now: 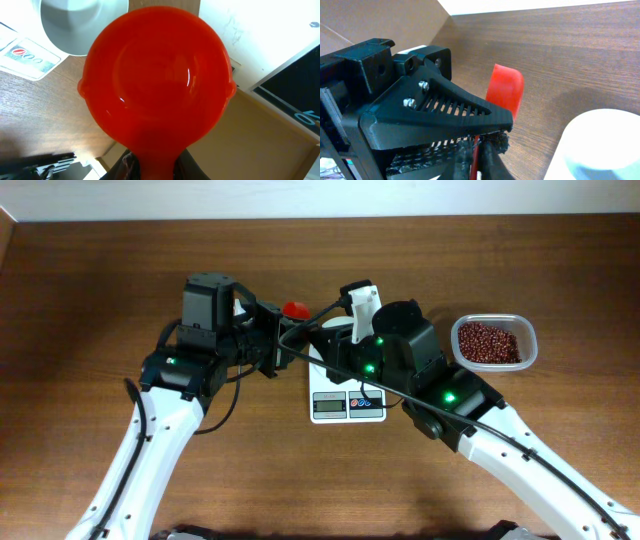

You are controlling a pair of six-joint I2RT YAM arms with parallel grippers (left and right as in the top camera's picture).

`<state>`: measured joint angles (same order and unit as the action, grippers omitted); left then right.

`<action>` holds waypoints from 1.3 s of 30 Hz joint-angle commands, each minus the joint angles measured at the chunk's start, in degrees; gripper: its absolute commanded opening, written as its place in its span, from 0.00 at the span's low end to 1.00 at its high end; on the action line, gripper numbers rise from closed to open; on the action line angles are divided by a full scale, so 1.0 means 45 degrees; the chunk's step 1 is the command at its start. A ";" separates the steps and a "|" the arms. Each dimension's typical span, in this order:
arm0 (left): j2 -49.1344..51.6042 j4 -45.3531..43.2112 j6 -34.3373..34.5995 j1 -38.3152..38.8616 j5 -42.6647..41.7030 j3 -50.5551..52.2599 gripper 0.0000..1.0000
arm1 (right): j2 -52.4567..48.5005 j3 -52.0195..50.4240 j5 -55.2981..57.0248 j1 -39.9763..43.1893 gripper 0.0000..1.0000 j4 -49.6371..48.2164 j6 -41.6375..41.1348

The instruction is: Scoop item into bowl and weigh 50g on scale

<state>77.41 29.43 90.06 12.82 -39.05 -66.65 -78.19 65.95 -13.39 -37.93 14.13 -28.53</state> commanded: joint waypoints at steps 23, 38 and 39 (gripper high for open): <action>-0.0087 -0.0797 -1.1472 0.0034 0.5017 -0.0165 0.99 | -0.3473 0.9413 0.0481 0.7902 0.04 1.4430 0.4983; 0.0850 -0.0146 -1.4688 0.0034 0.4969 -0.0165 0.38 | -0.8029 0.9364 0.3419 1.0710 0.04 1.4542 0.7305; 0.0860 -0.0151 -1.4761 0.0039 0.4969 -0.0165 0.37 | -0.8131 0.9360 0.3405 1.0710 0.04 1.4464 0.7305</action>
<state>80.42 28.93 25.23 12.86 -16.88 -66.65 -112.92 107.57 0.12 10.09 80.25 2.33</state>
